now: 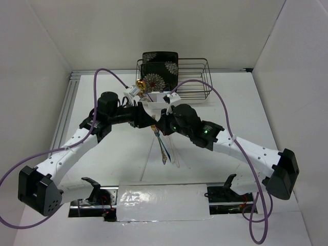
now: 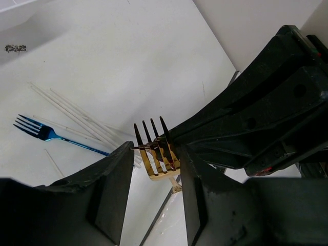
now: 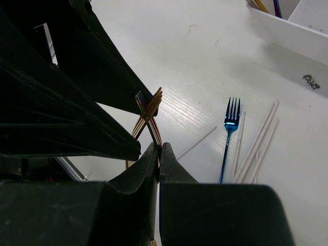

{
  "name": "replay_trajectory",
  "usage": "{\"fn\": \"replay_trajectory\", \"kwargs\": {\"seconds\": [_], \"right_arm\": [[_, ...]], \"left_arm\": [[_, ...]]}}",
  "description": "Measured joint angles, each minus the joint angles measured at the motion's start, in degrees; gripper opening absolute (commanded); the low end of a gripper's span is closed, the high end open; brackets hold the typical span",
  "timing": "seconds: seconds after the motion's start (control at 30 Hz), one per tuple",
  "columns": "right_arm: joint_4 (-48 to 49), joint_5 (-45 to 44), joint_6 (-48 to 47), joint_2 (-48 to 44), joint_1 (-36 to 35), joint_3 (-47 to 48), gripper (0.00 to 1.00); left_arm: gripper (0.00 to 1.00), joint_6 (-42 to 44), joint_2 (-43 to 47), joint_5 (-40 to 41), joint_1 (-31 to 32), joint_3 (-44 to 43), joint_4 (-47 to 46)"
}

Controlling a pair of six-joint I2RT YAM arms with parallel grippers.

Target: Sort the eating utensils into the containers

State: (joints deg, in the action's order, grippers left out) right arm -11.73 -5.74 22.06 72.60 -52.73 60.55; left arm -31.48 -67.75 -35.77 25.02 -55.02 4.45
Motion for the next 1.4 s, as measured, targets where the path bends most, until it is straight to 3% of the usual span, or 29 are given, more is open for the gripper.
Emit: {"fn": "replay_trajectory", "kwargs": {"seconds": [0.33,0.5,1.03,1.4], "right_arm": [[-0.9,-1.2,0.0,0.0,-0.3,0.2,0.00],[-2.1,-2.2,0.0,-0.5,-0.3,0.2,0.00],[-4.3,-4.9,0.4,-2.8,-0.5,0.2,0.00],[-2.0,-1.4,-1.8,-7.1,1.2,-2.6,0.00]], "left_arm": [[0.41,0.1,-0.3,0.4,0.4,0.0,0.1],[0.23,0.5,-1.0,1.1,1.4,0.0,-0.4],[0.13,6.3,-1.1,0.4,2.7,-1.0,-1.7],[0.12,13.4,-3.1,-7.0,2.0,-5.8,1.4]]}}
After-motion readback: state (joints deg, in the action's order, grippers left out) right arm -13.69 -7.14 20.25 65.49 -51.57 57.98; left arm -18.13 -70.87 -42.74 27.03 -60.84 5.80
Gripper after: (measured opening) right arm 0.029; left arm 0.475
